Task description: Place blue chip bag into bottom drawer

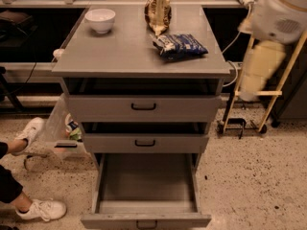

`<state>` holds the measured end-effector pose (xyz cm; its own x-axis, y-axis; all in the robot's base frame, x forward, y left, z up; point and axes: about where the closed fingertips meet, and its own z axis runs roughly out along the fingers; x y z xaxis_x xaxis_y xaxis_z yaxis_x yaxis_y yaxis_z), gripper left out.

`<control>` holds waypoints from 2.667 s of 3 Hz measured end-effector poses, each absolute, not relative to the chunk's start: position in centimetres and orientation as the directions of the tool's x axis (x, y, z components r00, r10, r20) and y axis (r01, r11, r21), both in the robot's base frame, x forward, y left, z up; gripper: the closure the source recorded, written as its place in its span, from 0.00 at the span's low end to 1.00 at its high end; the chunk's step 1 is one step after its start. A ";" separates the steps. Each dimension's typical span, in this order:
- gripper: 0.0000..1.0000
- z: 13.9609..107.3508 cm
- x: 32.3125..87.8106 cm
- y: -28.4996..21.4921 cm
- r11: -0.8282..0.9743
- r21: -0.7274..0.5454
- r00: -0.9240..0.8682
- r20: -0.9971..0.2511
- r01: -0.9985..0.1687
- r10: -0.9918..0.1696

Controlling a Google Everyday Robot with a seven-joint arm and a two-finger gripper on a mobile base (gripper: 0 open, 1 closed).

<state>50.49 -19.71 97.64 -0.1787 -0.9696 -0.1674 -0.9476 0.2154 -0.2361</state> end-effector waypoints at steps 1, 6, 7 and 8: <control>0.00 97.1 57.8 -15.8 0.147 -0.223 -0.120 -0.132 -0.964 -0.984; 0.00 94.5 73.8 -6.9 0.098 -0.307 0.020 -0.358 -0.947 -0.934; 0.00 90.6 76.5 -5.7 0.120 -0.244 -0.005 -0.426 -0.962 -0.905; 0.00 89.6 79.2 -5.2 0.204 -0.253 -0.050 -0.506 -0.946 -0.861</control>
Offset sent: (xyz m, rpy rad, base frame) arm 0.2066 0.1342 0.0266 -0.1010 -0.0137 0.1455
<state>79.18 -5.21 89.57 -0.0503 -0.8612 -0.5058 -0.9459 0.2036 -0.2526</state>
